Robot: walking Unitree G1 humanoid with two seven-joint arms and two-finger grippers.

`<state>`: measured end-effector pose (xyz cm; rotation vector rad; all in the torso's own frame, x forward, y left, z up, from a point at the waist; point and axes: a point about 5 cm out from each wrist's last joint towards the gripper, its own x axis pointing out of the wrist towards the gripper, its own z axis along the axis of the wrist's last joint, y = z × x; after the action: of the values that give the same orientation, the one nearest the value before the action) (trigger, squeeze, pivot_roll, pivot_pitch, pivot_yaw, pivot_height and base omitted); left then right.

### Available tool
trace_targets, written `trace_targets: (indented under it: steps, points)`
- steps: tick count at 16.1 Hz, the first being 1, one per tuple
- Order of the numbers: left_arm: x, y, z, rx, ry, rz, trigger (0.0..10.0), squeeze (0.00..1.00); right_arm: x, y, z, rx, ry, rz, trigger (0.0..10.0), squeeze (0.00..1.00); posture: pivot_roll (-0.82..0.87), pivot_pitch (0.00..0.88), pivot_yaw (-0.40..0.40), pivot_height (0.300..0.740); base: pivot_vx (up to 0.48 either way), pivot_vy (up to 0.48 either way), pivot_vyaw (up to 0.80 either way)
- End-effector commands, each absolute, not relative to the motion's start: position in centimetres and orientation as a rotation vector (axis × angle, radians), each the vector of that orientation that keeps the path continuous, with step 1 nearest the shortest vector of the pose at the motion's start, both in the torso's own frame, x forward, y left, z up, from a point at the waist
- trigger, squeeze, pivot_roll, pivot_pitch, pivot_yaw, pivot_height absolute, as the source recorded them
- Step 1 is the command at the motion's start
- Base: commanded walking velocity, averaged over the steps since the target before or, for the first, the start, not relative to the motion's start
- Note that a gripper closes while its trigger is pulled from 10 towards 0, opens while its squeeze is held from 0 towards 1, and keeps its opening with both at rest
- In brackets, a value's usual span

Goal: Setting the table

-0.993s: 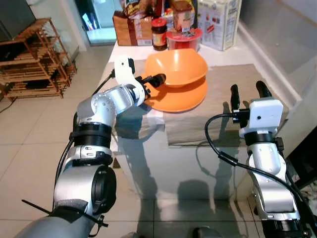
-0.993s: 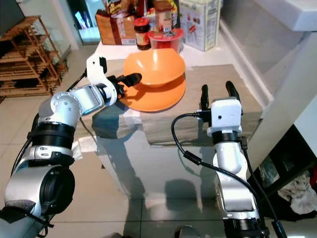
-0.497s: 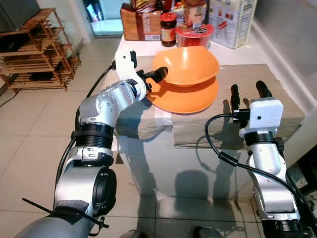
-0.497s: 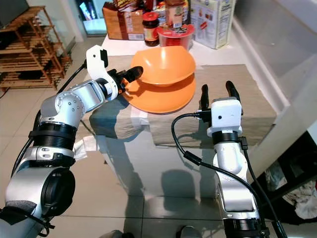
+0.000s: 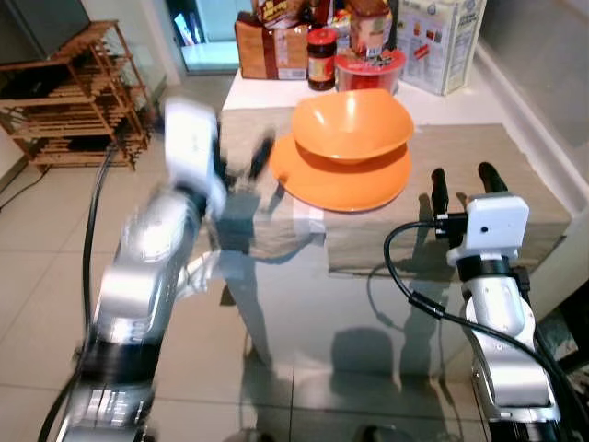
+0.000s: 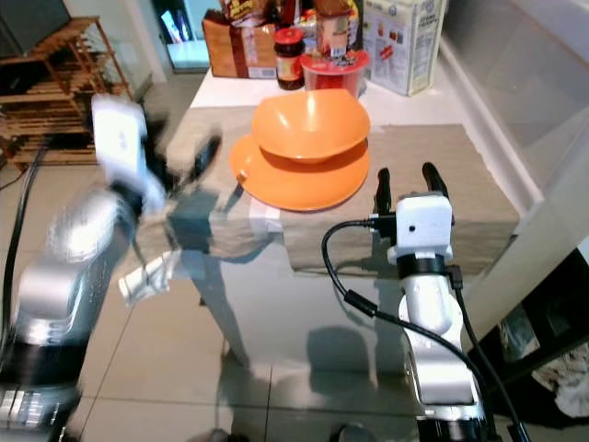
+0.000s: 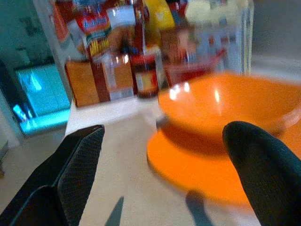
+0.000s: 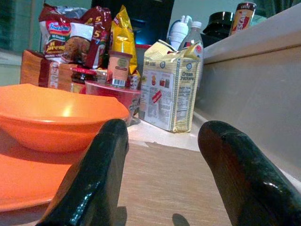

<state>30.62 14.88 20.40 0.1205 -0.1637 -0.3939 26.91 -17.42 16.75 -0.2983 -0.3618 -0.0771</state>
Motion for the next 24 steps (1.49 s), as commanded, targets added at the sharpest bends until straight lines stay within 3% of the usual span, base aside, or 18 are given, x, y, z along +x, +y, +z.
trace_targets:
  steps: [1,3,7,8,10,20,24]
  points:
    - [29.9,15.2,21.1,0.169,-0.203,-0.397,10.0,0.00,26.8,-17.5,16.6,-0.292,-0.363,-0.076,10.0,0.00,-0.15,0.000,0.108,0.740,0.000,0.000,0.00]
    - [27.3,15.5,18.8,0.130,-0.130,-0.407,10.0,0.00,26.8,-17.5,16.0,-0.291,-0.351,-0.078,10.0,0.00,-0.13,0.000,0.113,0.740,0.000,0.000,0.00]
    - [27.3,14.6,18.0,0.030,-0.100,-0.380,10.0,0.00,27.1,-17.3,16.1,-0.220,-0.355,-0.064,10.0,0.00,-0.13,0.000,0.110,0.740,0.000,0.000,0.00]
    - [27.4,15.1,17.5,-0.007,-0.084,-0.335,10.0,0.00,27.1,-17.9,15.7,-0.089,-0.310,-0.083,10.0,0.00,-0.14,0.000,0.110,0.740,0.000,0.000,0.00]
    - [27.5,15.4,17.3,-0.007,-0.072,-0.327,10.0,0.00,27.0,-18.4,15.1,-0.042,-0.269,-0.107,10.0,0.00,-0.14,0.000,0.110,0.740,0.000,0.000,0.00]
    - [27.6,13.8,17.4,-0.043,-0.078,-0.361,10.0,0.00,27.0,-17.9,15.1,-0.091,-0.277,-0.058,10.0,0.00,-0.15,0.000,0.106,0.740,0.000,0.000,0.00]
    - [27.7,13.3,17.7,-0.034,-0.098,-0.382,10.0,0.00,27.3,-17.8,15.2,-0.109,-0.278,-0.049,10.0,0.00,-0.14,0.000,0.104,0.740,0.000,0.000,-0.72]
